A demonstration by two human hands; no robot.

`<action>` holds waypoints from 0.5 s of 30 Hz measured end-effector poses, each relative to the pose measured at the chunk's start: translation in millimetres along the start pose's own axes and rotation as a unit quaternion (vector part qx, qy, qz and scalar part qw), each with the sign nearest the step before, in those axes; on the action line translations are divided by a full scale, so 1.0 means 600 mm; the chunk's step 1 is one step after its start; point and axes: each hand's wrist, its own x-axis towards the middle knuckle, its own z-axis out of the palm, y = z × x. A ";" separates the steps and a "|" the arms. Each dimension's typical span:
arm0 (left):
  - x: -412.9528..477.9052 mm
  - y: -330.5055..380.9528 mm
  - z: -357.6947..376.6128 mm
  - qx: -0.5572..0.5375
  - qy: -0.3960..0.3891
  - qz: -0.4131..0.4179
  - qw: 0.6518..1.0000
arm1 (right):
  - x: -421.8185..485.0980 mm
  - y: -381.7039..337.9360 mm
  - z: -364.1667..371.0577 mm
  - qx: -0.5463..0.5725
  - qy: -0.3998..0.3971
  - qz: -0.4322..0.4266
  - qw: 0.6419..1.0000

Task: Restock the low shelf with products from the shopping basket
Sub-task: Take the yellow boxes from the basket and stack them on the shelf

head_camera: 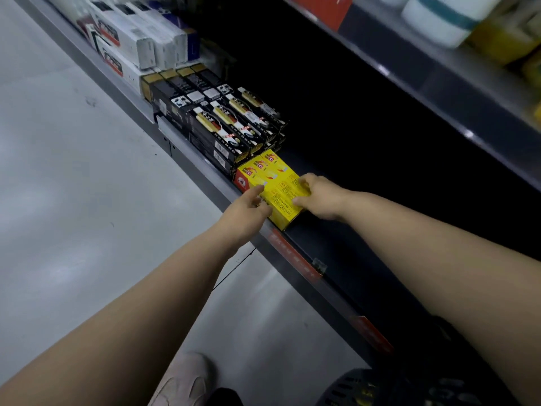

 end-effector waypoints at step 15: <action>-0.285 0.263 0.078 0.265 -0.188 0.217 0.921 | -0.465 0.062 -0.151 0.069 0.122 -0.088 0.986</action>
